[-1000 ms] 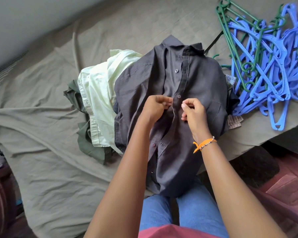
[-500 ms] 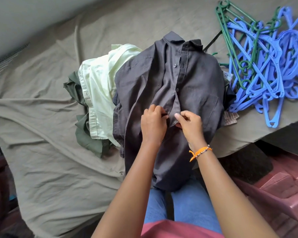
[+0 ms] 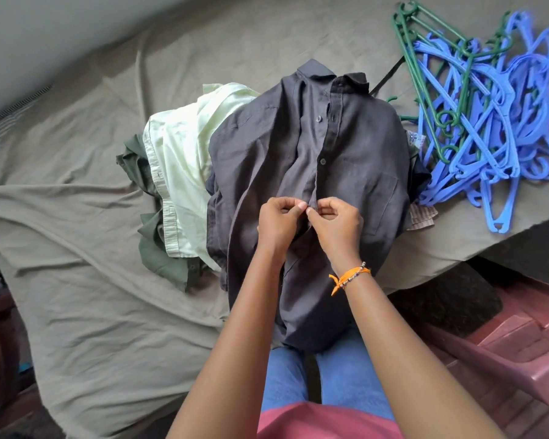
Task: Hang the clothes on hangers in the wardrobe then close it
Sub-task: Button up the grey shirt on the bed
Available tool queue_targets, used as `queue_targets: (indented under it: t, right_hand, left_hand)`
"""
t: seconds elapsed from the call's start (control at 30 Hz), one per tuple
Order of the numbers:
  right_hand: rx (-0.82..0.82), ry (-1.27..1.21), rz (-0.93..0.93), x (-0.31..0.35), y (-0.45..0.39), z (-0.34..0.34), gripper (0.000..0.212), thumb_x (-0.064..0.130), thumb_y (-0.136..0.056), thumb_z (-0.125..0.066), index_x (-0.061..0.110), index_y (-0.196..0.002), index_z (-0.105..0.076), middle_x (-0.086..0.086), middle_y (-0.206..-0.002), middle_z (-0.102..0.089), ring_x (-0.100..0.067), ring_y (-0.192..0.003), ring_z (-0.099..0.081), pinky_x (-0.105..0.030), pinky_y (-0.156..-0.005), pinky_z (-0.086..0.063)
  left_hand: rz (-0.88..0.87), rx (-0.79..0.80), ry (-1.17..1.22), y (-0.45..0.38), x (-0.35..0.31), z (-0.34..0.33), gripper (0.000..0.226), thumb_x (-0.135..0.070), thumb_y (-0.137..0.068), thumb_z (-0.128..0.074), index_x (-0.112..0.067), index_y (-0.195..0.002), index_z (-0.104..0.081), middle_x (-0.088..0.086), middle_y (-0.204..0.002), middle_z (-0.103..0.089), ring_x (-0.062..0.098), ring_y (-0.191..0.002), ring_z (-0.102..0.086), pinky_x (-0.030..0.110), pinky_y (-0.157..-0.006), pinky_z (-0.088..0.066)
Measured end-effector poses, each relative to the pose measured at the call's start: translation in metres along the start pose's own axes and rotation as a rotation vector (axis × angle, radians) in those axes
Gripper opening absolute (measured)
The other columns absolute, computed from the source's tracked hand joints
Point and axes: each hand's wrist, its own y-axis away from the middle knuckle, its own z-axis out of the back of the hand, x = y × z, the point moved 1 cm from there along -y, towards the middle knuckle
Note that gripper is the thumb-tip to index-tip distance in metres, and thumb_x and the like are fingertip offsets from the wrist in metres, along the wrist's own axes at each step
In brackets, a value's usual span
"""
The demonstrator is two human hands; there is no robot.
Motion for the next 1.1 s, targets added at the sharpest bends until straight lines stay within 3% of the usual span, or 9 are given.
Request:
queue_targets:
  t: [0.1,0.23,0.33,0.4,0.43,0.67,0.8,0.93,1.1]
  right_hand:
    - [0.020,-0.037,-0.016,-0.001,0.001,0.001,0.008,0.008,-0.077,-0.074,0.006,-0.084,-0.071,0.008,-0.068,-0.064,0.009,-0.060,-0.059,-0.008,-0.064,-0.049]
    - [0.101,-0.137,-0.073,-0.002,0.003,0.003,0.007,0.005,-0.081,-0.069,0.010,-0.086,-0.072,-0.006,-0.079,-0.072,-0.006,-0.070,-0.068,-0.022,-0.073,-0.056]
    - [0.117,-0.269,-0.132,-0.003,0.005,0.004,0.023,-0.001,-0.085,-0.060,0.017,-0.077,-0.070,-0.007,-0.075,-0.071,-0.015,-0.071,-0.070,-0.033,-0.076,-0.058]
    - [0.134,-0.293,-0.144,-0.002,0.004,0.005,0.022,-0.002,-0.085,-0.062,0.017,-0.075,-0.069,-0.007,-0.074,-0.070,-0.017,-0.069,-0.070,-0.035,-0.075,-0.058]
    - [0.140,-0.286,-0.138,-0.001,0.004,0.005,0.020,0.000,-0.084,-0.065,0.017,-0.075,-0.069,-0.008,-0.073,-0.070,-0.019,-0.069,-0.070,-0.036,-0.075,-0.059]
    - [0.072,-0.106,-0.031,-0.002,0.001,0.000,0.009,0.011,-0.076,-0.075,0.010,-0.072,-0.067,-0.003,-0.068,-0.068,-0.016,-0.067,-0.067,-0.031,-0.068,-0.058]
    - [0.104,-0.064,0.018,-0.001,-0.001,0.002,0.010,0.008,-0.077,-0.074,0.010,-0.072,-0.066,0.000,-0.067,-0.066,-0.011,-0.065,-0.064,-0.022,-0.066,-0.054]
    - [0.276,-0.277,-0.145,-0.005,-0.005,0.009,0.014,-0.001,-0.084,-0.065,0.012,-0.078,-0.067,-0.004,-0.070,-0.064,-0.006,-0.060,-0.061,-0.023,-0.065,-0.055]
    - [0.114,-0.034,-0.035,-0.009,0.010,0.007,0.007,0.014,-0.083,-0.066,0.016,-0.083,-0.059,0.005,-0.063,-0.050,-0.008,-0.055,-0.049,-0.031,-0.063,-0.046]
  left_hand:
    - [0.050,0.113,0.070,0.000,-0.005,0.006,0.025,-0.014,-0.090,-0.063,-0.017,-0.065,-0.064,-0.010,-0.039,-0.045,0.004,-0.037,-0.034,0.018,-0.042,-0.030]
    - [0.109,0.159,0.149,-0.001,-0.005,0.009,0.027,-0.012,-0.092,-0.060,-0.012,-0.065,-0.065,-0.003,-0.036,-0.043,0.007,-0.030,-0.031,0.012,-0.035,-0.025]
    - [0.104,0.085,0.111,-0.005,-0.001,0.007,0.026,-0.020,-0.085,-0.069,-0.019,-0.058,-0.070,-0.001,-0.043,-0.056,0.015,-0.046,-0.050,0.027,-0.060,-0.049]
    - [0.087,0.060,0.088,-0.007,0.002,0.006,0.025,-0.024,-0.080,-0.074,-0.030,-0.056,-0.072,-0.004,-0.052,-0.065,0.016,-0.062,-0.061,0.047,-0.092,-0.047]
    - [0.084,0.066,0.087,-0.007,0.004,0.006,0.025,-0.024,-0.079,-0.074,-0.032,-0.055,-0.072,-0.005,-0.053,-0.066,0.016,-0.064,-0.062,0.052,-0.097,-0.043]
    - [0.118,0.081,0.097,-0.004,0.000,0.012,0.025,-0.043,-0.075,-0.075,-0.017,-0.073,-0.072,0.008,-0.081,-0.071,0.020,-0.082,-0.067,0.041,-0.085,-0.051]
    - [0.081,0.092,0.037,-0.008,0.003,0.012,0.022,-0.034,-0.073,-0.076,-0.016,-0.063,-0.070,0.009,-0.070,-0.070,0.025,-0.075,-0.065,0.046,-0.083,-0.049]
    - [0.109,0.175,0.124,-0.008,0.000,0.015,0.019,-0.012,-0.089,-0.064,-0.011,-0.070,-0.067,0.003,-0.057,-0.059,0.013,-0.054,-0.053,0.022,-0.054,-0.044]
    - [-0.165,-0.112,-0.101,0.003,0.014,0.031,0.026,0.000,-0.088,-0.052,-0.017,-0.085,-0.070,0.000,-0.097,-0.064,0.011,-0.087,-0.059,0.021,-0.082,-0.045]
